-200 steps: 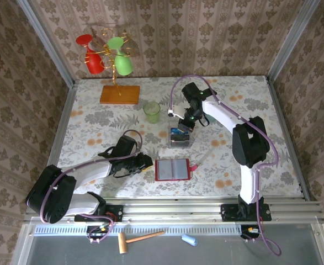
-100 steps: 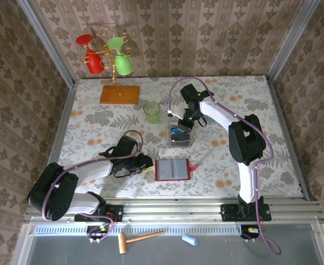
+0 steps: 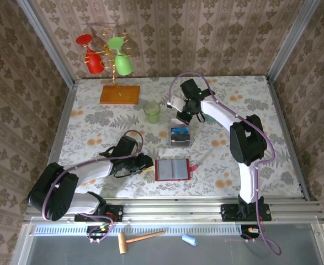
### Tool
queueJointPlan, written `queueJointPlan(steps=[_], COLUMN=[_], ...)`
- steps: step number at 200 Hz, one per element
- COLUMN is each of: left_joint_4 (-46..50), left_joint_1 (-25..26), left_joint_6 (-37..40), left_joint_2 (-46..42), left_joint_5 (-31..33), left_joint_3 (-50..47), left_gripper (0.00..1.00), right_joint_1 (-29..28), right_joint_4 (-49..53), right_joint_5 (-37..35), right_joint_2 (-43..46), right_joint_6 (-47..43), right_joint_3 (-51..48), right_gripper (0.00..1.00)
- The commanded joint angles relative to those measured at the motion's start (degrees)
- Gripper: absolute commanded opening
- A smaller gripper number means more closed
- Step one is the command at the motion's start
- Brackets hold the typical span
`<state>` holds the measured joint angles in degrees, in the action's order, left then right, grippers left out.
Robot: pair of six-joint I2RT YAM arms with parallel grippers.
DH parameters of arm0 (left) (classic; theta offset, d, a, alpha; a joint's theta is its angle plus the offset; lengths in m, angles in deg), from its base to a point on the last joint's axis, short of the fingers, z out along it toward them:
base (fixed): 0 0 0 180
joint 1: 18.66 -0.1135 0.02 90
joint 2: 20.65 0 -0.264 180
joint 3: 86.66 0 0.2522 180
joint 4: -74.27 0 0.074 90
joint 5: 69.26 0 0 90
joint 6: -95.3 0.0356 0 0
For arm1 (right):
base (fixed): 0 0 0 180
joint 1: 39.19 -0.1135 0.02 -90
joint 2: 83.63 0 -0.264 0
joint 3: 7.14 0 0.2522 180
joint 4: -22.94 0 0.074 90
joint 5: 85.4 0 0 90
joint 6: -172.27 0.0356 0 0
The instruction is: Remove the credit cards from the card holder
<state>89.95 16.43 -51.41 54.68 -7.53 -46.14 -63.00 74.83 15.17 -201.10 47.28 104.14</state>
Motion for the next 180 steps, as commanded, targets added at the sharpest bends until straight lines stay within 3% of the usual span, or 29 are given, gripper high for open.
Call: queueJointPlan(steps=[1, 136, 180], left_joint_4=[0.18, 0.17, -0.03], left_joint_1=[-0.46, -0.48, -0.46], left_joint_6=[0.77, 1.02, 1.43], left_joint_2=[-0.64, -0.36, -0.10], left_joint_5=[-0.34, -0.64, -0.64], left_joint_3=[0.88, 1.19, 1.49], left_gripper=[0.25, 0.25, 0.26], right_joint_1=[0.27, 0.16, -0.53], right_joint_4=[-2.97, 1.92, 0.25], right_joint_5=[-3.63, -0.64, 0.58], right_joint_2=[1.47, -1.86, 3.14], right_joint_6=[1.93, 0.22, 3.87], right_joint_3=[0.65, 1.19, -0.10], right_gripper=[0.00, 0.00, 0.00])
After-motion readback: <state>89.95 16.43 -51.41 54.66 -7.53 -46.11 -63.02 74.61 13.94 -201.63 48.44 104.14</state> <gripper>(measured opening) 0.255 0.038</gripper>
